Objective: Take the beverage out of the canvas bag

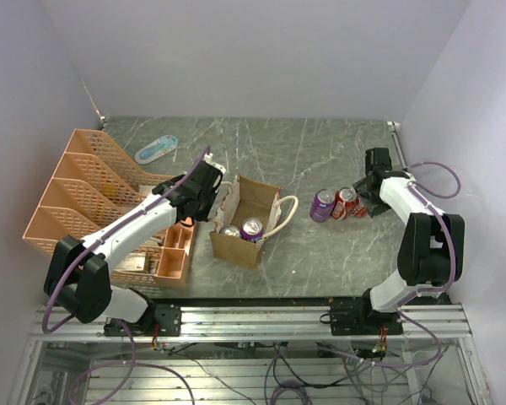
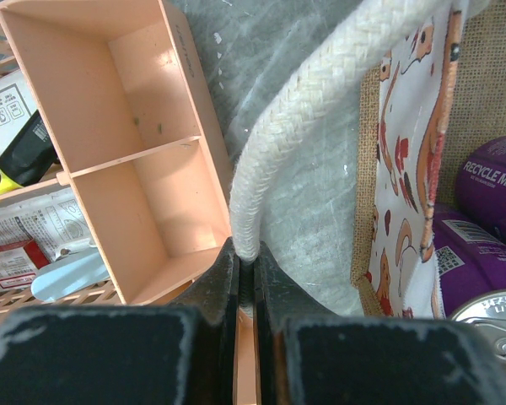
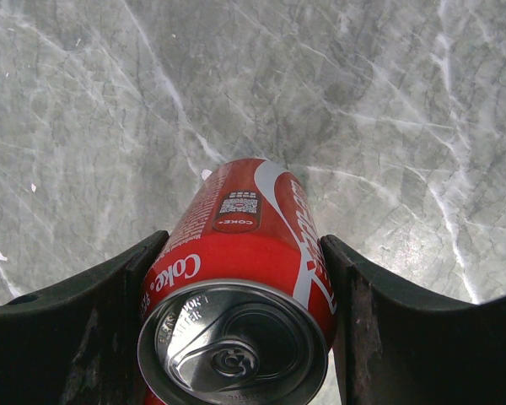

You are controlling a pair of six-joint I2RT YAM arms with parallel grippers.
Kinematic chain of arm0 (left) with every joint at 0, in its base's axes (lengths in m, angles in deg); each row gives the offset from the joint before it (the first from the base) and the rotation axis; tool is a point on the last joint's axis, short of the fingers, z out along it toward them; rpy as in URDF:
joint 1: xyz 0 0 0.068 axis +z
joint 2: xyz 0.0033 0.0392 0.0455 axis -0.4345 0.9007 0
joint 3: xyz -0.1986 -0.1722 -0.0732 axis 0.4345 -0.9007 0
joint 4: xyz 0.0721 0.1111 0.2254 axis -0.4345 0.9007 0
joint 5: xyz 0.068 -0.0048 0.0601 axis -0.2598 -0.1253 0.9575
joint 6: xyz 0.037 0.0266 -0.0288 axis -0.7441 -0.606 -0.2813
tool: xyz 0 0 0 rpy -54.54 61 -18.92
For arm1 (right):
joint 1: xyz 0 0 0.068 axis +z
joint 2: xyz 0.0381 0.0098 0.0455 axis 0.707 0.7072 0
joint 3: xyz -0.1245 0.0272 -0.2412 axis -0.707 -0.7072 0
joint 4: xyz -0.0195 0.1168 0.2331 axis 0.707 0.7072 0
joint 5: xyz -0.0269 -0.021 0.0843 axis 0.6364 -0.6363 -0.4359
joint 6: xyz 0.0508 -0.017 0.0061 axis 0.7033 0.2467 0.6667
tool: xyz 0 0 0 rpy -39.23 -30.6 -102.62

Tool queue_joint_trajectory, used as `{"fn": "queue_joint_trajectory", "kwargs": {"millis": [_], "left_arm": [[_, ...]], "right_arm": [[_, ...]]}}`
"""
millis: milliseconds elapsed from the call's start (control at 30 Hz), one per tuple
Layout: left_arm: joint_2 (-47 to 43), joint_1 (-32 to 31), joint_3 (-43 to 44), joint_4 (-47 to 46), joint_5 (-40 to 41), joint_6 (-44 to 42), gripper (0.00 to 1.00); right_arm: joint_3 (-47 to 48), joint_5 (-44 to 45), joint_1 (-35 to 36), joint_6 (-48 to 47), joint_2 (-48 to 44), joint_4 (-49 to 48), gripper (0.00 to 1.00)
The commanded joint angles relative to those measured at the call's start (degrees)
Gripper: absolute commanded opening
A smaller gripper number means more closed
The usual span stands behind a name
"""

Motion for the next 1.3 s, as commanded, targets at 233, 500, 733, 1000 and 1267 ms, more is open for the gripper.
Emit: {"fn": "queue_joint_trajectory", "kwargs": {"millis": [233,500,733,1000,1267], "left_arm": [[-0.88,-0.48,1.58,-0.72,-1.33,-0.37,0.07],[-0.96,-0.48,1.62,-0.78,-1.3,-0.4,0.07],[-1.02,-0.48,1.58,-0.7,-1.35,-0.38,0.07],[-0.98,-0.48,1.58,-0.69,-1.29,-0.39,0.07],[-1.15,-0.48,1.58,-0.7,-1.26,-0.35,0.07]], "right_arm": [[-1.74,-0.5,0.25,-2.01,-1.36,-3.49,0.66],[-2.52,-0.44,0.3,-3.23,-2.75,-4.94,0.78],[-1.94,0.04,0.31,-4.08,-3.9,-4.98,0.89],[-0.78,2.85,0.3,-5.28,-8.8,-3.18,0.94],[-2.76,0.94,0.4,-18.43,-19.09,-10.01,1.0]]}}
